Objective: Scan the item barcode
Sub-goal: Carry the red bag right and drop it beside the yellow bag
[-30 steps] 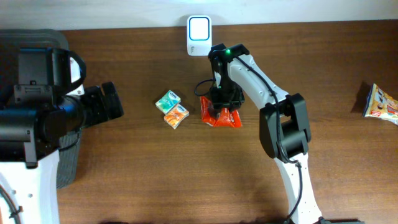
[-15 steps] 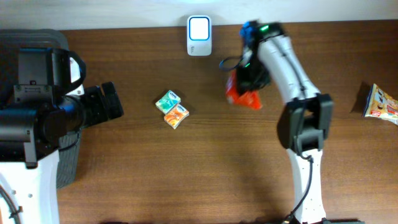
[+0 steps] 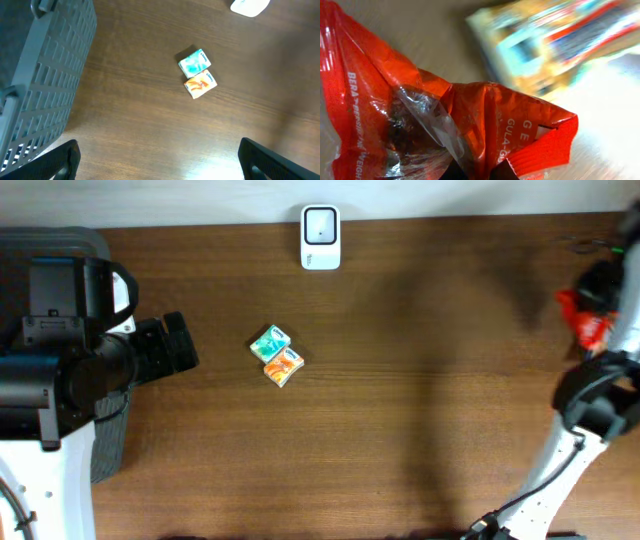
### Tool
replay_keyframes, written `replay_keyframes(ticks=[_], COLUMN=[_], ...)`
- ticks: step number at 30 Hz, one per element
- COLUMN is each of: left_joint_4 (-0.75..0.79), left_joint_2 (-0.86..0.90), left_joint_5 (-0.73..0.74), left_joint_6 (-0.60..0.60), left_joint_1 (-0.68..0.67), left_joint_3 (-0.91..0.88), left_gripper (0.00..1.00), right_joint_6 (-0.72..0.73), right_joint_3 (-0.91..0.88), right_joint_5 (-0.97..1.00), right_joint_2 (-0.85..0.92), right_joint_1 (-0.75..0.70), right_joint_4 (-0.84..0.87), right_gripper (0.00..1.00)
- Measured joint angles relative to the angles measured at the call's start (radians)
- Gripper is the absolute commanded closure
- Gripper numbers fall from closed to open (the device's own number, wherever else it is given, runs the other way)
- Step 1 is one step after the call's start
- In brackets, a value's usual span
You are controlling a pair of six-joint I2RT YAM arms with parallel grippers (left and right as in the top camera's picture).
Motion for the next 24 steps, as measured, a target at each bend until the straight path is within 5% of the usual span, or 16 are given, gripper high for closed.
replay_keyframes(ticks=[2,8,16,24], left_joint_4=[0.000,0.000,0.000,0.000], left_joint_2=[0.000,0.000,0.000,0.000], left_joint_5=[0.000,0.000,0.000,0.000], left_joint_6=[0.000,0.000,0.000,0.000], left_joint_1=[0.000,0.000,0.000,0.000], left_joint_3=[0.000,0.000,0.000,0.000], left_gripper=[0.01,0.01,0.01,0.01], right_joint_6=[0.016,0.029,0.028,-0.245], right_joint_3=[0.000,0.000,0.000,0.000], right_joint_5=[0.012,0.016,-0.020,-0.462], right_joint_2=[0.000,0.000,0.000,0.000], right_joint_1=[-0.079,-0.166,-0.177,-0.061], right_joint_4=[0.024,0.113,0.105,0.005], right_gripper=[0.78,0.18,0.15,0.04])
